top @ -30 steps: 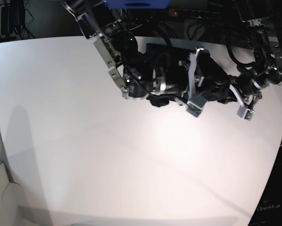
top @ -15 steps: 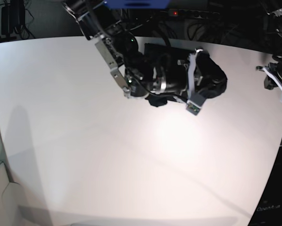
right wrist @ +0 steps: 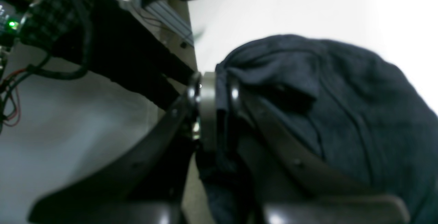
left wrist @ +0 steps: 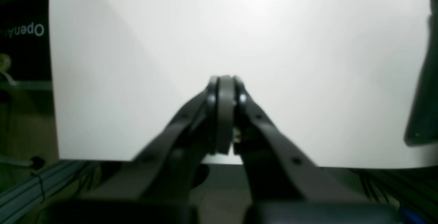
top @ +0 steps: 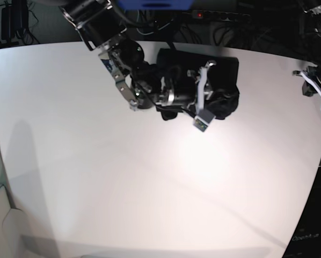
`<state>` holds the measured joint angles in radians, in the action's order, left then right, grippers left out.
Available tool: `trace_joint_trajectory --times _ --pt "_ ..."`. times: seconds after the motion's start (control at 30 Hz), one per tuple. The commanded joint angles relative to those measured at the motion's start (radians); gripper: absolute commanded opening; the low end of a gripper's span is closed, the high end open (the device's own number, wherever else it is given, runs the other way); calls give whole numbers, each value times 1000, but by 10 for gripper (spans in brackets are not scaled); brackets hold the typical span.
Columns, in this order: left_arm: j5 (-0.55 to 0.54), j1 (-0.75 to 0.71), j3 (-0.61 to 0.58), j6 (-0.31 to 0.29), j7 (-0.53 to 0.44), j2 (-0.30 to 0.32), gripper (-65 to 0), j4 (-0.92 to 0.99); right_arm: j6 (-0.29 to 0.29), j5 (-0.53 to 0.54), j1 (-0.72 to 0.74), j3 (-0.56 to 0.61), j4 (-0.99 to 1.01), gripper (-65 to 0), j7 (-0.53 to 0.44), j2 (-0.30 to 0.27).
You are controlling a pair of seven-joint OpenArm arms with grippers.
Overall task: Fold the T-shirt properly
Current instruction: 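Press and tuck the folded bundle with both grippers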
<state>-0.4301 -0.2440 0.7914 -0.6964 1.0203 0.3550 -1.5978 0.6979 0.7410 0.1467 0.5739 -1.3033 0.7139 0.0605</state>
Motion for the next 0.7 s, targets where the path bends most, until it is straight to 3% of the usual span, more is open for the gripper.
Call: trace_joint_trajectory --times 0.0,0.67 --pt "-13 5 4 -2 -19 22 -650 -16 0 35 24 1 -17 -650 -26 17" --pt "-17 5 4 -2 -19 17 -650 -16 0 30 12 59 4 -642 -27 66"
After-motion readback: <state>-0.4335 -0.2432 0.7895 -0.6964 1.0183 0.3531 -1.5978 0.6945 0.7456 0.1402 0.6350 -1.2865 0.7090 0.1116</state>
